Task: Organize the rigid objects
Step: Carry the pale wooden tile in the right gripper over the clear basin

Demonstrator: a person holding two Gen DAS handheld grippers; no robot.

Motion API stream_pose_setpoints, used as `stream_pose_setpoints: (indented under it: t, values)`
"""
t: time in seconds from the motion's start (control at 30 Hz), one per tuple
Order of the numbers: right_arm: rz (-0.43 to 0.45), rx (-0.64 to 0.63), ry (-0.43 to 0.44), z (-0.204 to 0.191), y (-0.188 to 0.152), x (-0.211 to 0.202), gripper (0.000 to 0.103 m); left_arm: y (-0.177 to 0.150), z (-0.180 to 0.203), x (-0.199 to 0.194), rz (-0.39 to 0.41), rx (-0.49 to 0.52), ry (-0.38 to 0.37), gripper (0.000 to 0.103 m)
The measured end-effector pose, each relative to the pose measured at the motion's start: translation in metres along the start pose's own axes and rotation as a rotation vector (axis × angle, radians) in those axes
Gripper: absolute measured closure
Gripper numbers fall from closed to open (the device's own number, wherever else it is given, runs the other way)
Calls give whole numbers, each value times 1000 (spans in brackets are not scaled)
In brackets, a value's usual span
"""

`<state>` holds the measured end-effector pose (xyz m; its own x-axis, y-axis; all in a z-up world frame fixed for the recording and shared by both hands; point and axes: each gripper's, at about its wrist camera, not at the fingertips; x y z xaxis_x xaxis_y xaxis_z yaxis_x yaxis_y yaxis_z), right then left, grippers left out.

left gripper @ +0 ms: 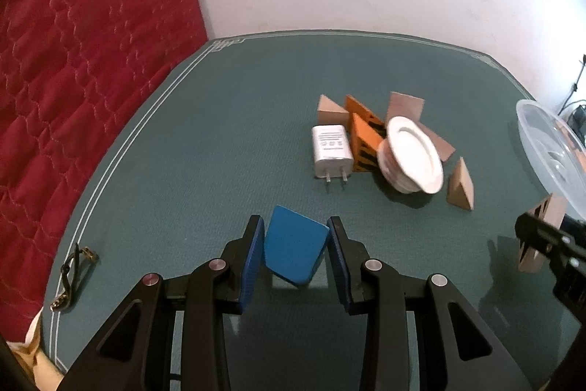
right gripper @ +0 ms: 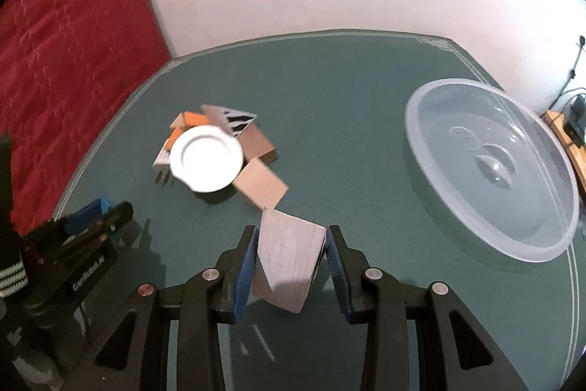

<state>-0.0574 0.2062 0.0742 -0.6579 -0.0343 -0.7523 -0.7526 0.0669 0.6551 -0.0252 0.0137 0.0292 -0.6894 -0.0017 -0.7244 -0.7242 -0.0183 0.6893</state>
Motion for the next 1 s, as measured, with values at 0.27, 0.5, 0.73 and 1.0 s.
stream_pose_setpoints:
  t: [0.27,0.5,0.73,1.0]
  values:
    - [41,38,-44,23,5,-9,63,5,23,-5,7,46,-15,67]
    - [74,77,-88,55,15,-15,63,13,48,-8,15,91,-34,67]
    - [95,115,-126,87,22,-18,63,20,72,-7,14,122,-55,67]
    - [101,145,-172,116,27,-12,63,24,99,-9,18,151,-75,67]
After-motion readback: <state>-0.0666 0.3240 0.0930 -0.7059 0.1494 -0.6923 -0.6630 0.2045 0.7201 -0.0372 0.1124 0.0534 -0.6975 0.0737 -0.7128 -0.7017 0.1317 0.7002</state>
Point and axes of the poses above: each gripper's, at about its wrist camera, not at the fingertips, and x roughly the way its jaws point, z to its right, y to its top, and after that the axes turned 7 degrees about -y, right-handed
